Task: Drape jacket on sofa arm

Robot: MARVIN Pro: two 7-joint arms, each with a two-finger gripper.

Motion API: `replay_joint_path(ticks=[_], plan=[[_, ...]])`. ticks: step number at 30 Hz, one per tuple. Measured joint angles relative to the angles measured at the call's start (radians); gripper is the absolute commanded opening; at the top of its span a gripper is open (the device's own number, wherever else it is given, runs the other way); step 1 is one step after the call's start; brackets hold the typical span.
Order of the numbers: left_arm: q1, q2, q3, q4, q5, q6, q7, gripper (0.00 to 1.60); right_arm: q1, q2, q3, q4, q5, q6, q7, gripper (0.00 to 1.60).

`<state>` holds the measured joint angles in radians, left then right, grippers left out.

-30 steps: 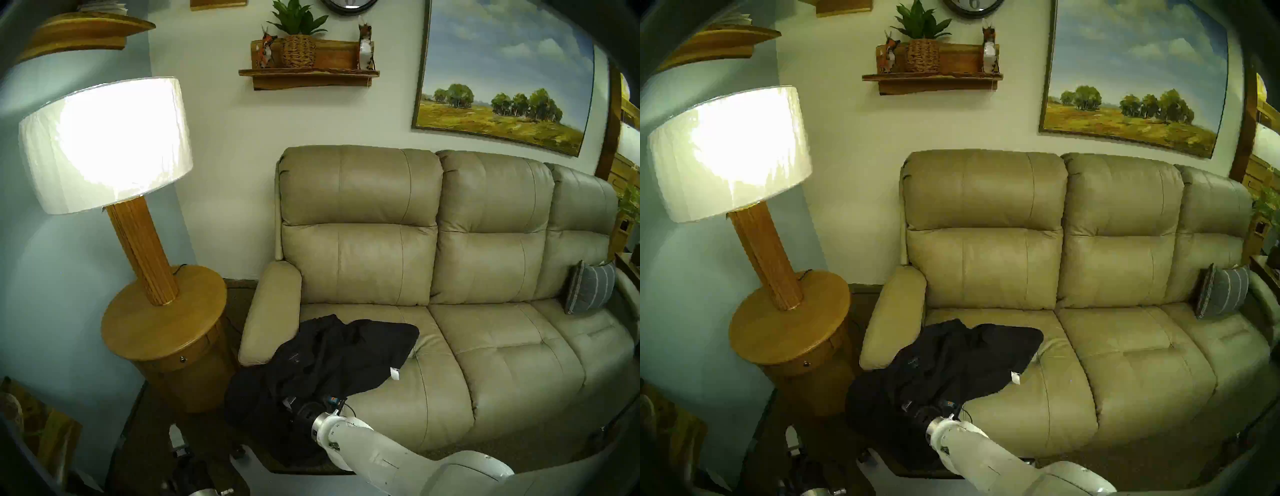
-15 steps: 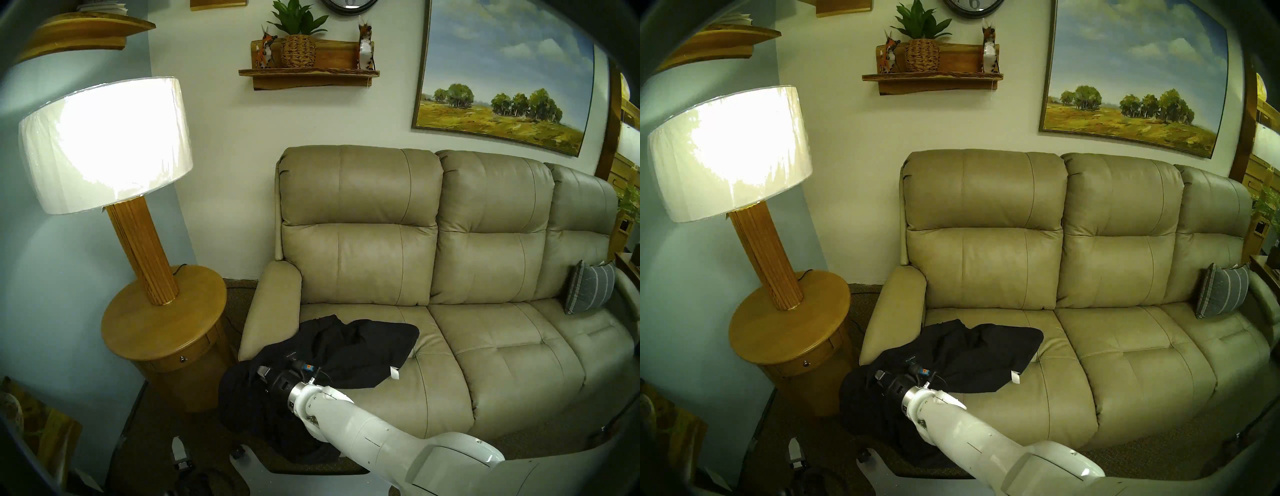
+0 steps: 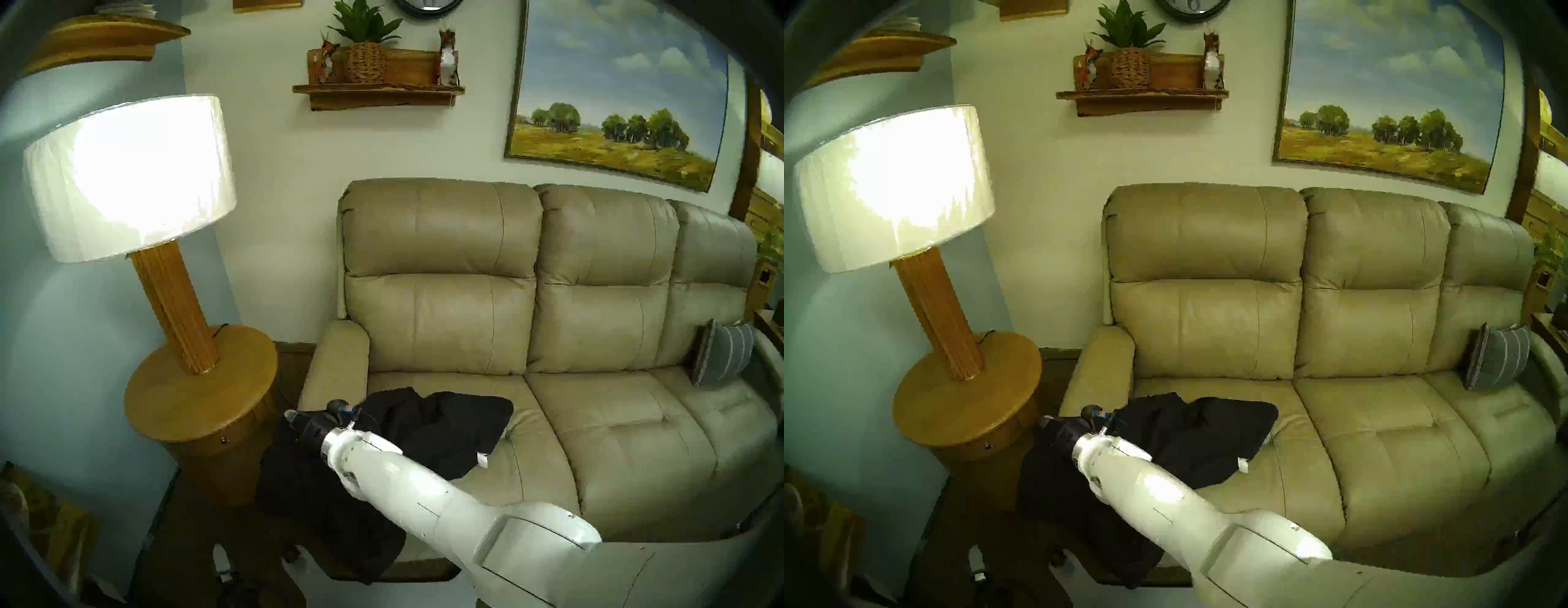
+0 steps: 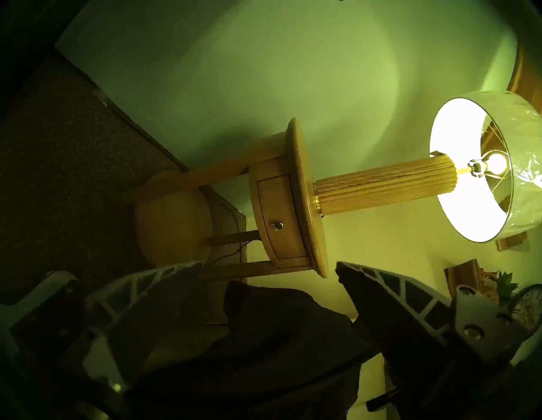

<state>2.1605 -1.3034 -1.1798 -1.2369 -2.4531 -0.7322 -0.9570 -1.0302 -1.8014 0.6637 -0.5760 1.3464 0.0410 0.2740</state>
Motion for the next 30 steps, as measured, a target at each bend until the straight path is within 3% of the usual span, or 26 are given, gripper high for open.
replay_joint_path(ticks=[19, 20, 21, 30], plan=[[-0.023, -0.034, -0.021, 0.075, -0.038, 0.033, -0.010, 1.60, 0.139, -0.137, -0.070, 0.049, -0.067, -0.012, -0.168, 0.00], [-0.024, -0.036, -0.022, 0.078, -0.040, 0.035, -0.011, 1.60, 0.144, -0.142, -0.072, 0.054, -0.070, -0.014, -0.177, 0.56], [-0.024, -0.037, -0.023, 0.080, -0.042, 0.036, -0.012, 1.60, 0.149, -0.146, -0.074, 0.059, -0.073, -0.015, -0.184, 1.60], [-0.024, -0.050, -0.032, 0.098, -0.053, 0.051, -0.027, 1.60, 0.187, -0.174, -0.108, 0.104, -0.093, -0.016, -0.220, 1.60]])
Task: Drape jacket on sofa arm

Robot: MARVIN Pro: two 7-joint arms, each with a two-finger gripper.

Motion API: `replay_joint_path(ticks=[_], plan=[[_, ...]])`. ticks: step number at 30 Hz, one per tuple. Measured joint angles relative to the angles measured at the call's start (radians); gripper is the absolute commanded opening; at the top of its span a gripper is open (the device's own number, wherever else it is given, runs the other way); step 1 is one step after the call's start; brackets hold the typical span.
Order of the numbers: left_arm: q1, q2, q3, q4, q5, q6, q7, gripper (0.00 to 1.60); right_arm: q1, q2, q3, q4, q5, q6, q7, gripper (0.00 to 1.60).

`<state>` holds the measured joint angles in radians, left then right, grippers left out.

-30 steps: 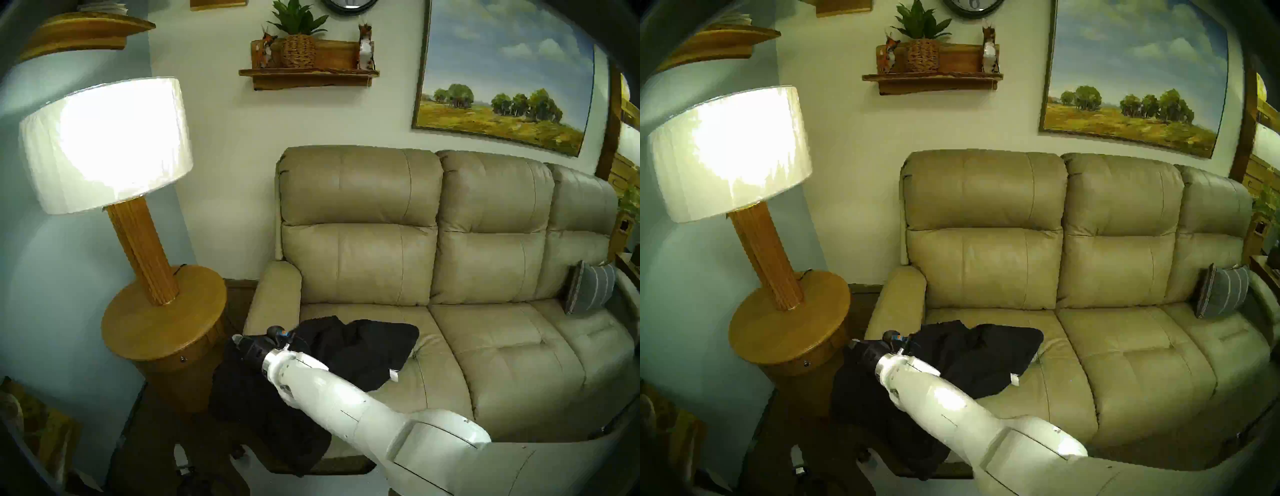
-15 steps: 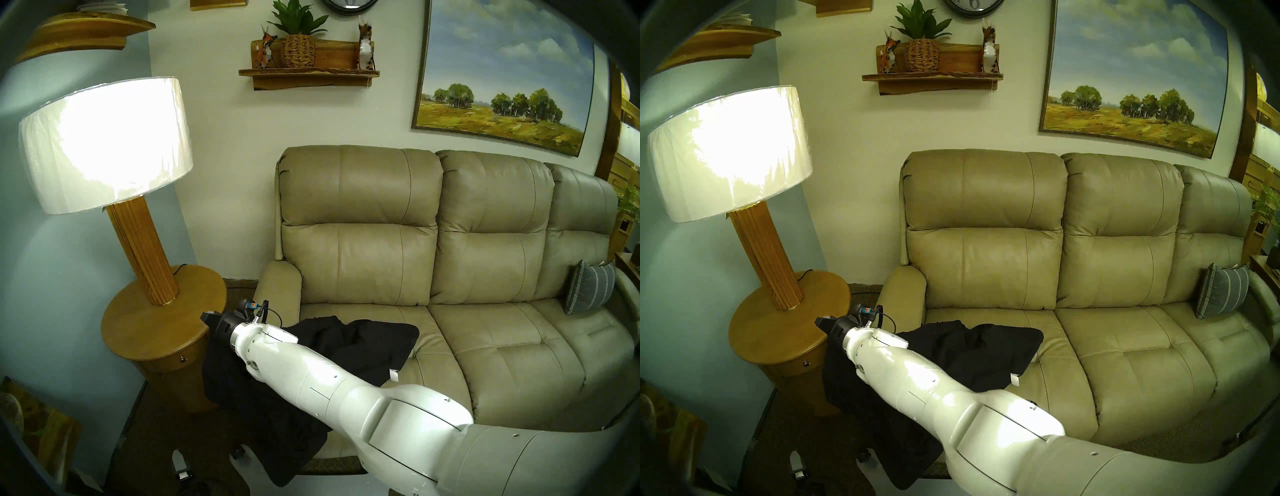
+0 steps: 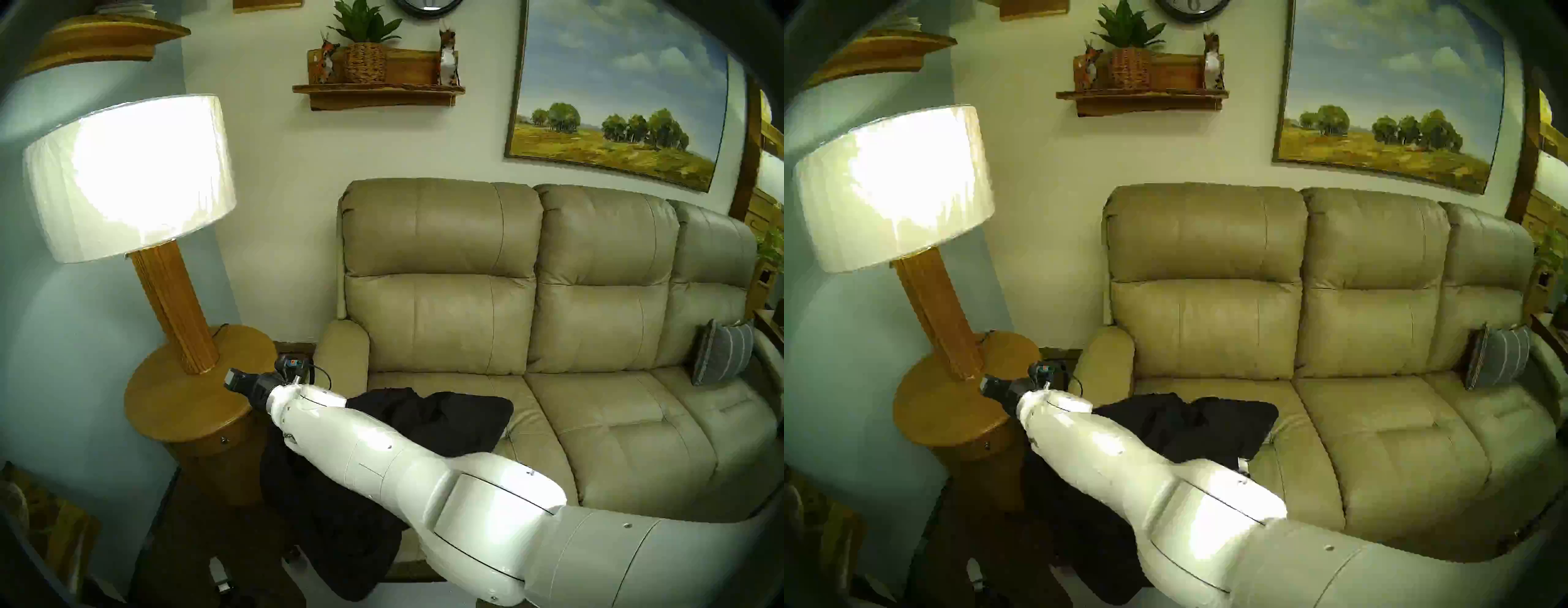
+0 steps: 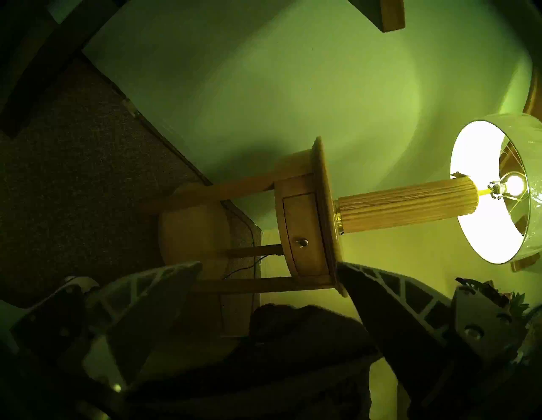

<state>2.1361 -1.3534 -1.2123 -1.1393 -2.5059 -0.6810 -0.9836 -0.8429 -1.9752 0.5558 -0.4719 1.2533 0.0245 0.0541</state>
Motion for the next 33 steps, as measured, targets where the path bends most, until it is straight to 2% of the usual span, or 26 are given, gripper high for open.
replay_joint_path(ticks=[5, 10, 19, 33], plan=[[0.000, -0.006, -0.006, 0.009, 0.000, 0.014, -0.020, 1.60, 0.005, -0.007, -0.015, 0.052, -0.010, -0.003, 0.006, 1.60], [0.000, -0.010, -0.007, 0.012, 0.012, 0.034, -0.051, 1.60, 0.001, 0.006, -0.012, 0.088, -0.014, -0.018, 0.057, 1.60], [-0.001, -0.007, 0.012, 0.010, 0.049, 0.065, -0.096, 1.60, -0.020, 0.114, 0.052, 0.096, 0.012, -0.060, 0.162, 1.60], [-0.021, 0.016, 0.054, 0.009, 0.104, 0.091, -0.126, 1.60, -0.089, 0.294, 0.134, 0.194, 0.046, -0.092, 0.225, 1.60]])
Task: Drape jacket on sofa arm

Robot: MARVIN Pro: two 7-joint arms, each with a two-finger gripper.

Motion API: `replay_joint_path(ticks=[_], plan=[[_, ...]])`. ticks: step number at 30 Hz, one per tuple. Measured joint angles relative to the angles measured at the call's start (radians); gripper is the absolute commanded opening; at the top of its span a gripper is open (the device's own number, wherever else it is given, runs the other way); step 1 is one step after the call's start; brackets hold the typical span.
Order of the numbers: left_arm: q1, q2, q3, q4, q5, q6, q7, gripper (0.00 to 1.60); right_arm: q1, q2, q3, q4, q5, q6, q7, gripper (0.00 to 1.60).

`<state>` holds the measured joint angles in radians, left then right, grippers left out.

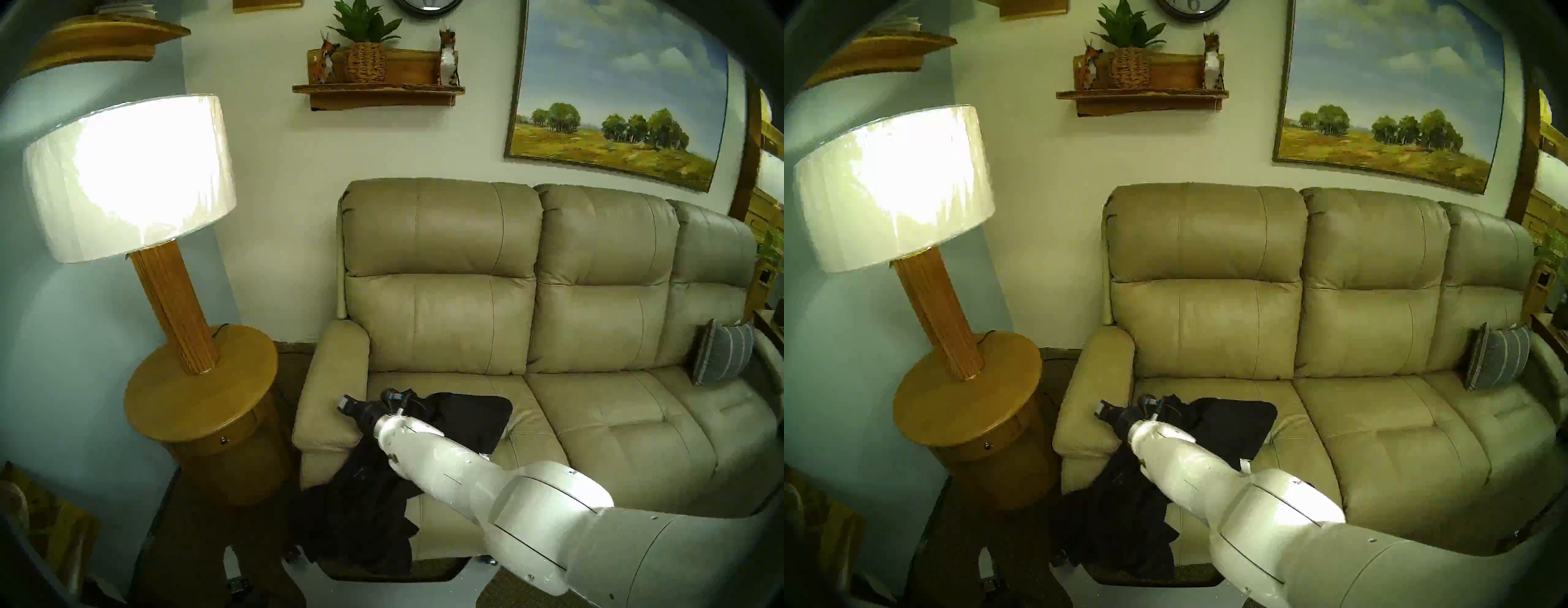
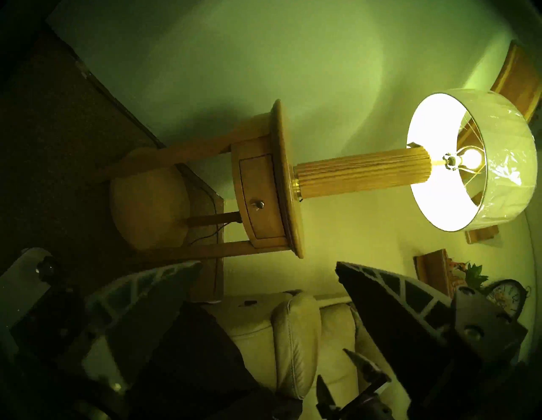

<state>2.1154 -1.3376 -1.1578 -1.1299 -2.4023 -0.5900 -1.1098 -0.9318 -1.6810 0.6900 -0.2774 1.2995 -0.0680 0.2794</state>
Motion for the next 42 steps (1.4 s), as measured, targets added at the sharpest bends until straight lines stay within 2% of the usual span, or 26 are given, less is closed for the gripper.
replay_joint_path(ticks=[12, 21, 35, 42], plan=[[-0.073, 0.024, 0.052, 0.002, 0.044, 0.048, 0.018, 1.60, -0.027, 0.144, 0.055, 0.052, 0.025, -0.024, 0.056, 1.60], [-0.124, 0.034, 0.090, 0.012, 0.062, 0.089, 0.073, 1.60, -0.041, 0.217, 0.090, 0.055, 0.044, -0.031, 0.115, 1.60], [-0.194, 0.038, 0.138, 0.041, 0.077, 0.146, 0.177, 1.60, -0.086, 0.269, 0.123, 0.035, 0.066, -0.028, 0.232, 1.60], [-0.221, 0.030, 0.150, 0.087, 0.063, 0.177, 0.242, 1.60, -0.109, 0.286, 0.134, 0.013, 0.075, -0.013, 0.302, 1.60]])
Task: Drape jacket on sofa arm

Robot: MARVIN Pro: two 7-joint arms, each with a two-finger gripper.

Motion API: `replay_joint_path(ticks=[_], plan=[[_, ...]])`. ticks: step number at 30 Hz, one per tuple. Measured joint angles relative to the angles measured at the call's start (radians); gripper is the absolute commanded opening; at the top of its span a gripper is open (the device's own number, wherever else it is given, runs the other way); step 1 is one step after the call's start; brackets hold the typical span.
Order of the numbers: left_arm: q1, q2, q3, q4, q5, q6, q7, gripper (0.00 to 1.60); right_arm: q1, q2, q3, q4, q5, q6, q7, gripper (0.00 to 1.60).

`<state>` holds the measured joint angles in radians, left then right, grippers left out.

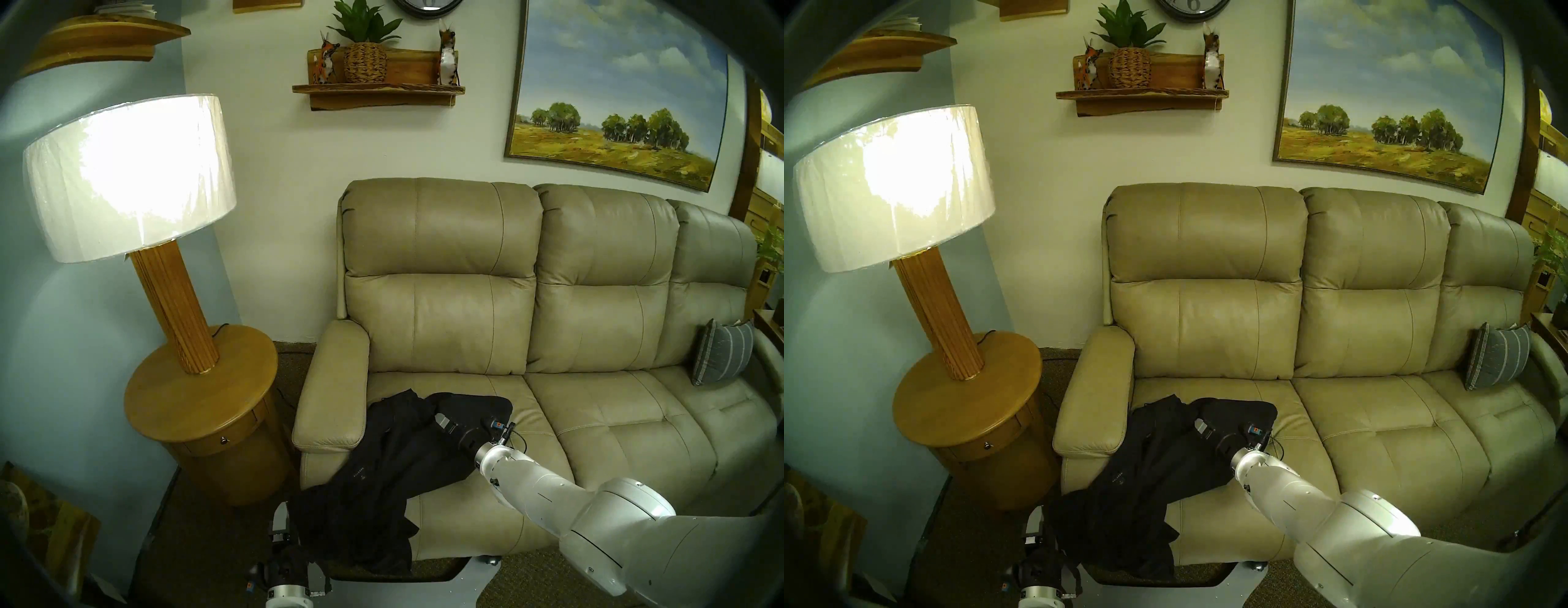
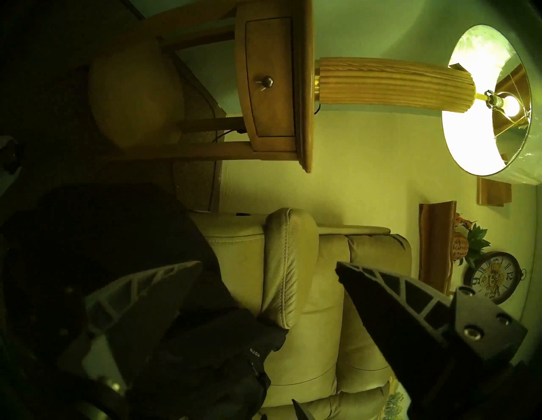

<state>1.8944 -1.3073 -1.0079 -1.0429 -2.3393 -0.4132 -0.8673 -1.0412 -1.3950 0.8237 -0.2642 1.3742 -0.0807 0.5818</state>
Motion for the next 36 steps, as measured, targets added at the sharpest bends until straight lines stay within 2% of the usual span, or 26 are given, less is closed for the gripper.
replay_joint_path(ticks=[23, 36], plan=[[-0.092, -0.040, 0.033, 0.034, -0.073, 0.095, 0.180, 1.60, -0.080, 0.031, 0.009, -0.054, 0.010, 0.088, 0.164, 1.60], [-0.161, -0.070, 0.067, 0.057, -0.136, 0.149, 0.323, 1.60, -0.124, 0.061, 0.018, -0.094, 0.017, 0.138, 0.267, 1.60]])
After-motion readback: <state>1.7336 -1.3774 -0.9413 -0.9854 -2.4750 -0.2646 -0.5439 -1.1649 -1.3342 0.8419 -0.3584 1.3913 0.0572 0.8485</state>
